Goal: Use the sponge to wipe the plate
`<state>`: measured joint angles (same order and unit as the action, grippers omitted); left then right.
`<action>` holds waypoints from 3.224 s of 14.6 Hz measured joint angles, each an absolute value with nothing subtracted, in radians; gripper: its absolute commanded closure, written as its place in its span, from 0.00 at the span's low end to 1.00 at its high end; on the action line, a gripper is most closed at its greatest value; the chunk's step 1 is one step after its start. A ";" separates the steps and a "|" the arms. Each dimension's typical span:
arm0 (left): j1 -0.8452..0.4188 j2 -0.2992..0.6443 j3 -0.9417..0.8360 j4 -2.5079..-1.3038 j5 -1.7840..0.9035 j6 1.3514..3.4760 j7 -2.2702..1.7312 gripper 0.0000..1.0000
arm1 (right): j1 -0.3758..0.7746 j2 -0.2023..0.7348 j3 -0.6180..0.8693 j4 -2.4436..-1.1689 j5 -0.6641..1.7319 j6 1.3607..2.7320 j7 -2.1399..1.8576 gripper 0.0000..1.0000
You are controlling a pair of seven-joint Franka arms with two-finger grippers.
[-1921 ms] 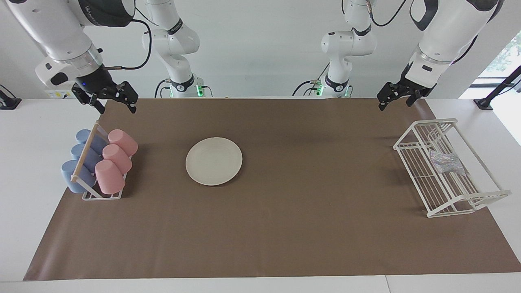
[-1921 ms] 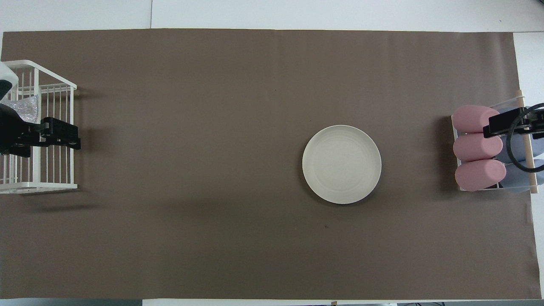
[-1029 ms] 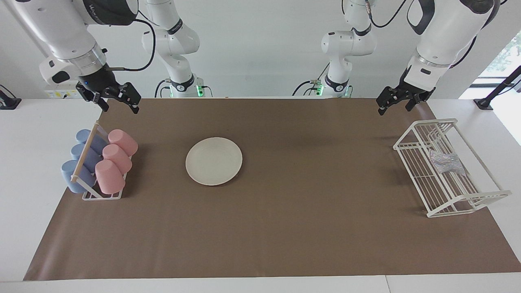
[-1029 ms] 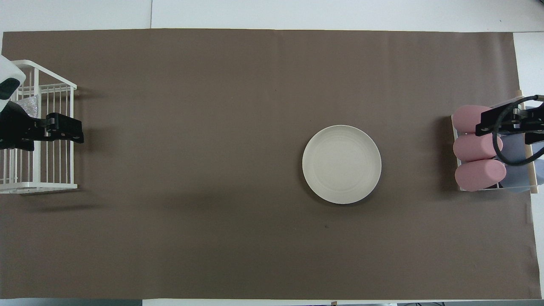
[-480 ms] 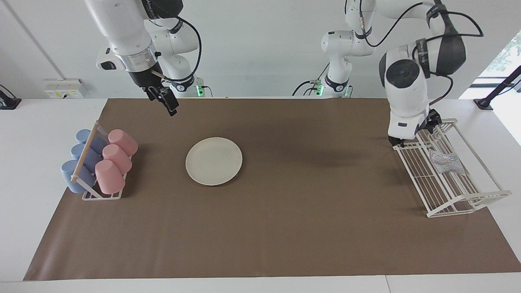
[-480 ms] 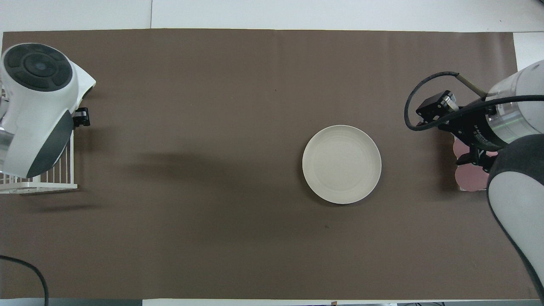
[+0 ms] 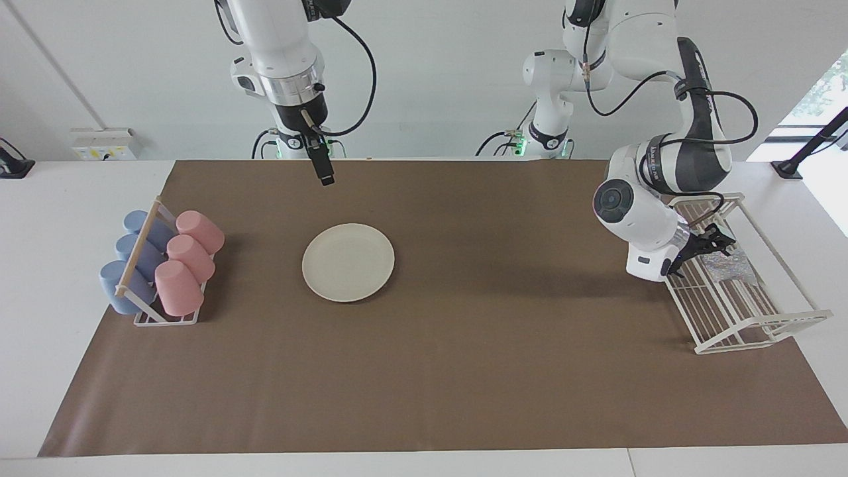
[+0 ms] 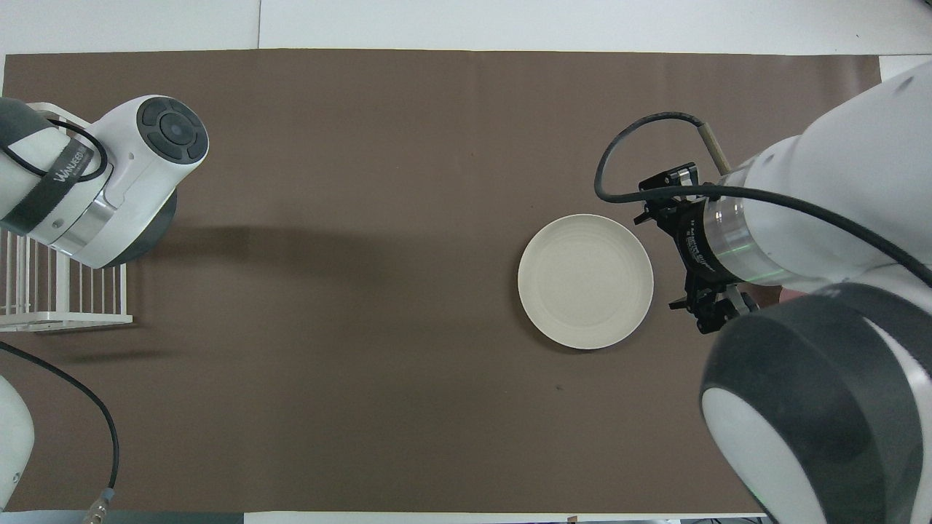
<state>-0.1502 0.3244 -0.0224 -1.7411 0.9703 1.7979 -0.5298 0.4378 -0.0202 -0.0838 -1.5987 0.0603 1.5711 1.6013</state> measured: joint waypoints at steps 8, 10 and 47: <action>-0.134 0.336 -0.019 -1.721 0.985 1.807 -0.530 0.77 | 0.517 -0.020 -0.084 -1.619 0.061 1.694 1.841 0.00; -0.134 0.338 -0.019 -1.721 0.985 1.812 -0.530 1.00 | 0.518 -0.020 -0.084 -1.628 0.061 1.700 1.858 0.00; 0.060 -0.075 -0.037 -2.121 -1.315 1.629 0.070 1.00 | 0.690 0.265 -0.073 -1.322 0.107 1.618 2.133 0.00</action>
